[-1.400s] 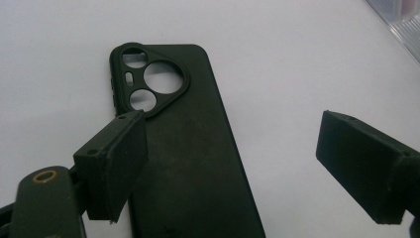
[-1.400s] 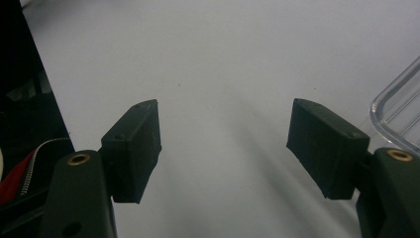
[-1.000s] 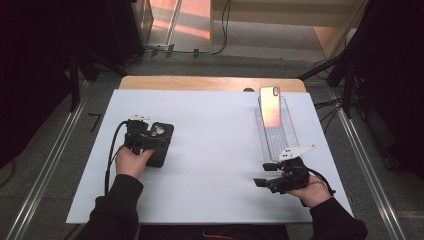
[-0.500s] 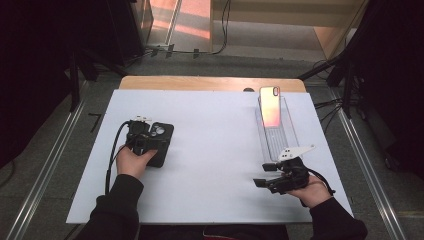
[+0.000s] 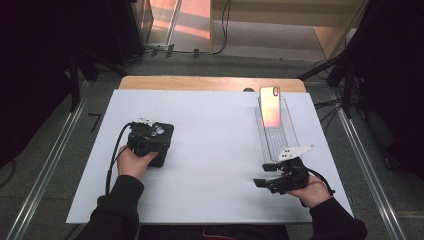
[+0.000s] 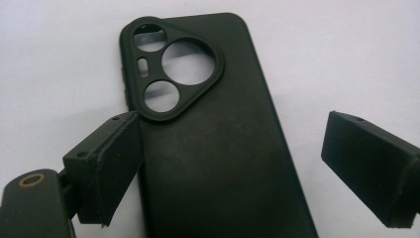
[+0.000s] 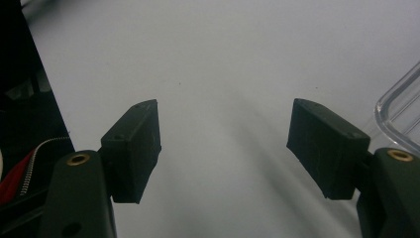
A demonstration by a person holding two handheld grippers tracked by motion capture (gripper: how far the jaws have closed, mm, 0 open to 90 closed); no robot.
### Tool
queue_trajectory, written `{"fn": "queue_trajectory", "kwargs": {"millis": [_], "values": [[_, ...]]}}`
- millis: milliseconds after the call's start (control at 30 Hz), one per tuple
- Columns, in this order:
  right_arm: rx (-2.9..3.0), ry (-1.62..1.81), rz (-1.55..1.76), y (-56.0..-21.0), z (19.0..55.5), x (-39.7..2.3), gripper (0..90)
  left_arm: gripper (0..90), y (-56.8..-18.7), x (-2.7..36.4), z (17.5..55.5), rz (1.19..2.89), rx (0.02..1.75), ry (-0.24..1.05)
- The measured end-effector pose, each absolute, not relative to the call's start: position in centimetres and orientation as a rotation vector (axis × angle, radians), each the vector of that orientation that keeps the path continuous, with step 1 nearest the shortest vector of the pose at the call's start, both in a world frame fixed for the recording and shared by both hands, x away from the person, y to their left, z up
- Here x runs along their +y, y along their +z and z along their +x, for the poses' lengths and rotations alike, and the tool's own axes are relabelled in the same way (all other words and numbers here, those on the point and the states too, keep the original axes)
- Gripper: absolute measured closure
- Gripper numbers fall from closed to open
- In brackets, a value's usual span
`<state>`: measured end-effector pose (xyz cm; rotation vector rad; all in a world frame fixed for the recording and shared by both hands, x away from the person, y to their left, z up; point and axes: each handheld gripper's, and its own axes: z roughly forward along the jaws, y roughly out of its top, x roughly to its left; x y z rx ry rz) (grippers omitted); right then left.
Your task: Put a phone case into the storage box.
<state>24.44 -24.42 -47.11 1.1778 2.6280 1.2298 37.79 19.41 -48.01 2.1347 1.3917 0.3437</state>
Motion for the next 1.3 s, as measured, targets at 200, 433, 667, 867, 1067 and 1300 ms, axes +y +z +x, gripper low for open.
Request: {"fn": "queue_trajectory", "kwargs": {"millis": [200, 433, 667, 867, 1067, 1300], "values": [[2.630, 1.229, 1.178, -47.1, 24.4, -24.4, 26.8, 9.2, -48.9, 19.5, 37.9, 2.167, 1.427, 0.335], [2.631, 1.223, 1.179, -47.2, 24.5, -24.3, 26.8, 8.5, -49.1, 19.2, 37.7, 2.187, 1.413, 0.374], [2.633, 1.217, 1.184, -47.2, 24.5, -24.3, 26.7, 8.3, -49.3, 18.8, 37.6, 2.226, 1.397, 0.411], [2.635, 1.214, 1.187, -47.2, 24.4, -24.2, 26.7, 8.8, -49.3, 19.0, 37.6, 2.243, 1.373, 0.407], [2.640, 1.211, 1.178, -47.2, 24.5, -24.2, 26.6, 8.7, -49.3, 18.4, 37.5, 2.256, 1.400, 0.446], [2.643, 1.207, 1.175, -47.2, 24.5, -24.2, 26.6, 9.5, -48.9, 18.0, 38.1, 2.296, 1.457, 0.414]]}}
